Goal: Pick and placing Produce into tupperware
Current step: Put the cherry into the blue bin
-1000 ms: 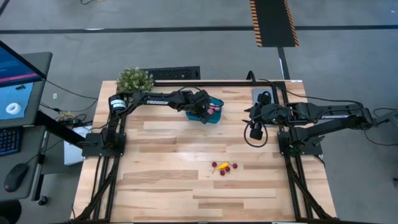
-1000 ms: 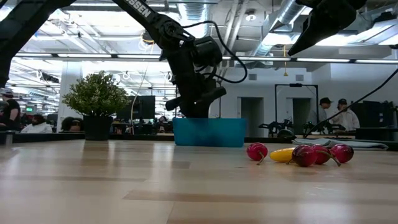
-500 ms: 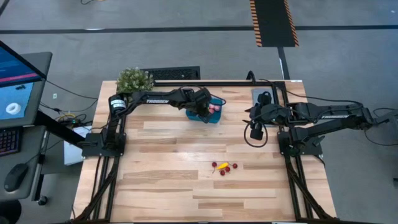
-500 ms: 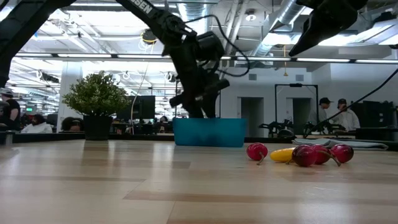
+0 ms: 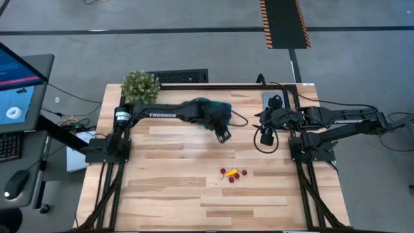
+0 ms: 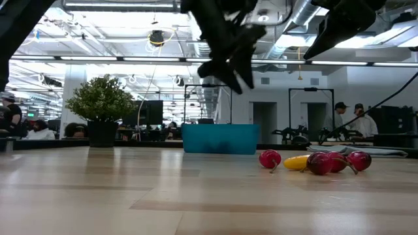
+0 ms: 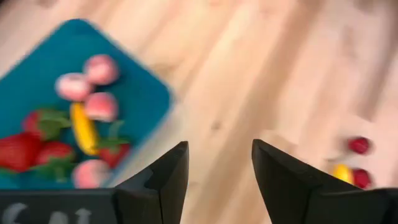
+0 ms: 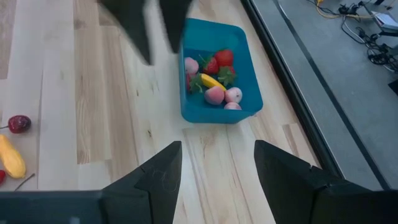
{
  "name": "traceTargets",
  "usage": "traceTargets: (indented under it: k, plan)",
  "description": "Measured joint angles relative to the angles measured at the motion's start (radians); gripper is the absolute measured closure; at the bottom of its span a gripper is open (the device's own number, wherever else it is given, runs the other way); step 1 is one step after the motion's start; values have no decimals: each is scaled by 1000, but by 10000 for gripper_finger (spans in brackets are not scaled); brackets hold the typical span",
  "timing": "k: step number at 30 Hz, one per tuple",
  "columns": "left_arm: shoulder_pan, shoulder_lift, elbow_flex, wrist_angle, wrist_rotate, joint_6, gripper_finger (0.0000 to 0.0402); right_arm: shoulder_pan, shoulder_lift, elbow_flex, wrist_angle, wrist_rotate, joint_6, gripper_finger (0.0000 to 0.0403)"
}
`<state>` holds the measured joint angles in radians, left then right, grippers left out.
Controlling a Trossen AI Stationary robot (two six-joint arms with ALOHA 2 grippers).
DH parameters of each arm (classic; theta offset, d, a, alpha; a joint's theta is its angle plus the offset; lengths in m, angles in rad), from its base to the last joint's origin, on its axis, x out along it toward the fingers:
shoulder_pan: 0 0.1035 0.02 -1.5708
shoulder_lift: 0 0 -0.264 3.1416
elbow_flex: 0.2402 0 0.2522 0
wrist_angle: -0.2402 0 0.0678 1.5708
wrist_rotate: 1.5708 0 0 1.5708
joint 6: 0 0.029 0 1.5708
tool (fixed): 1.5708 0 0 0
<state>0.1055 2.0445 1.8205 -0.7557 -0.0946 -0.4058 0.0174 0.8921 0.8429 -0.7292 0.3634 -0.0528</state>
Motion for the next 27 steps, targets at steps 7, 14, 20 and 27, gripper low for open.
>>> traceTargets:
  k: [7,14,20,27]
  plan:
    - [-148,0,10,4,-28,-55,236,0,0,0,0,0,0,178]
    - [-261,0,10,4,-105,-111,236,0,0,0,0,0,0,178]
    - [-322,0,-1,13,-146,-128,236,0,0,0,0,0,0,178]
    - [-348,2,-95,93,-153,-125,236,0,0,0,0,0,1,178]
